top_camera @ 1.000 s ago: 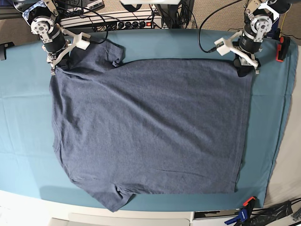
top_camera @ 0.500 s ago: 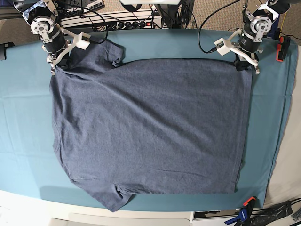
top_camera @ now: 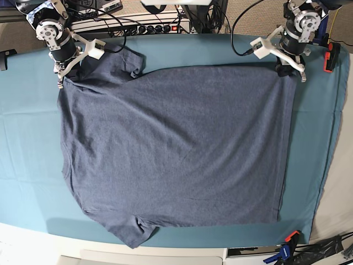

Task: Fold the T-shirt properly
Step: 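Lift the shoulder corners with both grippers and pull toward the robot, then drag the shirt by its shoulders toward the robot with both grippers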

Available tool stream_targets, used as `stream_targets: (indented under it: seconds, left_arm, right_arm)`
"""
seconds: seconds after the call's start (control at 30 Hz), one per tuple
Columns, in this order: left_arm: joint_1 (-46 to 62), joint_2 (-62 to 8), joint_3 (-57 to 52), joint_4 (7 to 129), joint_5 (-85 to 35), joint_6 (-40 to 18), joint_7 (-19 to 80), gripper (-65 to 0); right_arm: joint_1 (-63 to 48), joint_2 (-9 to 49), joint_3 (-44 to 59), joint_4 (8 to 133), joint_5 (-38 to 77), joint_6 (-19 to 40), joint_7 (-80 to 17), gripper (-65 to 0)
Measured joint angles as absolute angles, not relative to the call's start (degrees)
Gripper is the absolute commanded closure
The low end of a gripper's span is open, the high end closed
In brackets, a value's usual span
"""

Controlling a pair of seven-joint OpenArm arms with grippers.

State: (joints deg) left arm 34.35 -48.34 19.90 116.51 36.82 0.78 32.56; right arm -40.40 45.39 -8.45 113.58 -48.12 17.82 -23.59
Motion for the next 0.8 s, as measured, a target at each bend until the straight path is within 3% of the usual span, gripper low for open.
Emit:
stream_targets:
  seconds: [0.8]
  left_arm:
    - [42.89, -49.71, 18.2, 121.21, 36.8, 0.8, 34.98, 0.0]
  right_arm:
    - [-54.83, 45.71, -8.23, 121.67, -49.15, 17.43, -31.57, 0.0]
